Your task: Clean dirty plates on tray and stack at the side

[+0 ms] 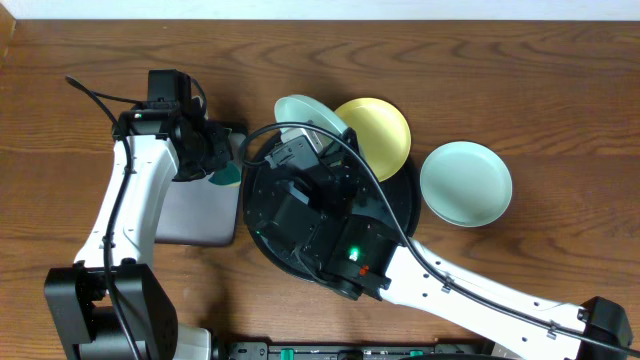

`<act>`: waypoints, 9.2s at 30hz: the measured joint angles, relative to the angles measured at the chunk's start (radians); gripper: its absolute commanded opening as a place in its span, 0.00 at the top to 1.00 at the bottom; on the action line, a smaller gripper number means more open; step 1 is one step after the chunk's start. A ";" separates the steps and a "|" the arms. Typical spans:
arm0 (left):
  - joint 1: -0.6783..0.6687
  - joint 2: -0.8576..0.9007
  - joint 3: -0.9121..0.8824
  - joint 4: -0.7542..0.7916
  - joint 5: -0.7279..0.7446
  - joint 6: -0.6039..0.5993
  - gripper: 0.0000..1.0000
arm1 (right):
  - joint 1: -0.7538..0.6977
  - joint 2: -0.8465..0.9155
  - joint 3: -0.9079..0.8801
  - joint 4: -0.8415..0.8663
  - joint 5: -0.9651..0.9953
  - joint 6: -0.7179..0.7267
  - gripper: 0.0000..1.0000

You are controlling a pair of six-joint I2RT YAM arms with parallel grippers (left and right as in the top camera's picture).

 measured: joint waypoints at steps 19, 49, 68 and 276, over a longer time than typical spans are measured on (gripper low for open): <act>0.000 -0.002 0.000 0.000 0.000 0.000 0.92 | -0.719 -0.014 0.004 -0.301 -1.374 0.285 0.99; 0.000 -0.002 0.000 0.000 0.000 0.000 0.93 | -1.303 -0.090 -0.444 -0.144 -1.264 0.346 0.67; 0.000 -0.002 0.000 0.005 0.000 0.000 0.93 | -1.046 0.334 0.056 -0.148 -1.589 0.146 0.49; -0.442 0.266 -0.077 0.355 -0.086 -0.013 0.93 | -0.629 0.595 0.140 -0.232 -1.660 0.560 0.99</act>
